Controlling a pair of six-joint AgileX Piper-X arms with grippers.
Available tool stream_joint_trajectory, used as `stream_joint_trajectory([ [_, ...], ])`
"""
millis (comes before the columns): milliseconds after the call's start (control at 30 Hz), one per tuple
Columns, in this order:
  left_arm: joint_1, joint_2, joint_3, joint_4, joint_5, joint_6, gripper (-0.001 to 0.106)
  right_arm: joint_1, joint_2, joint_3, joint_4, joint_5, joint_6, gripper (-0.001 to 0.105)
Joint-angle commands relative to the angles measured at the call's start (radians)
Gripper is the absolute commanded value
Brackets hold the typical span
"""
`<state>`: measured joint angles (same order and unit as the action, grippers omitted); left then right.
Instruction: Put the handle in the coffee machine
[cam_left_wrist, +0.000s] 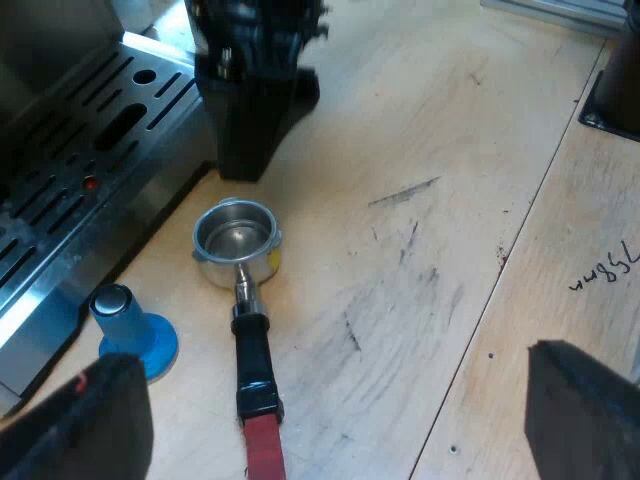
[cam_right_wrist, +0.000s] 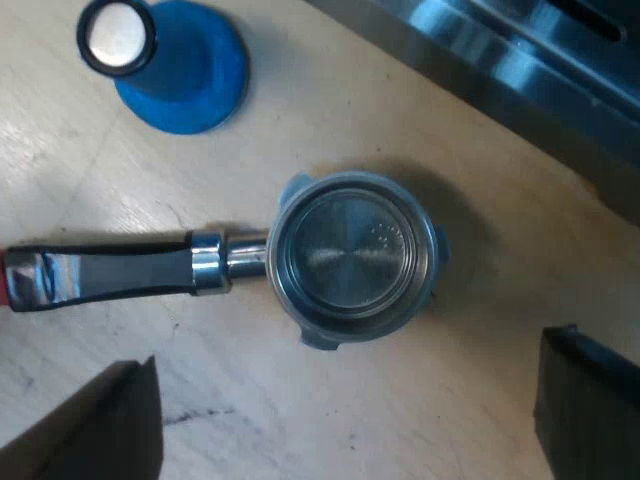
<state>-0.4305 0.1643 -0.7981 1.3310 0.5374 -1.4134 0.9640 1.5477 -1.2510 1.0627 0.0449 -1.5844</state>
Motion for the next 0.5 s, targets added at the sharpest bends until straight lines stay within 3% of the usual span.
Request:
stream_joint_trajectory([
  [33,0.0,0.0,-0.004,-0.004,-0.01,-0.012,0.078,-0.003,0.026,-0.008,-0.036,-0.007,-0.042,0.077],
  [500,0.0,0.0,-0.004,-0.004,-0.01,-0.012,0.078,-0.007,0.159,-0.008,-0.092,-0.035,-0.08,0.077],
])
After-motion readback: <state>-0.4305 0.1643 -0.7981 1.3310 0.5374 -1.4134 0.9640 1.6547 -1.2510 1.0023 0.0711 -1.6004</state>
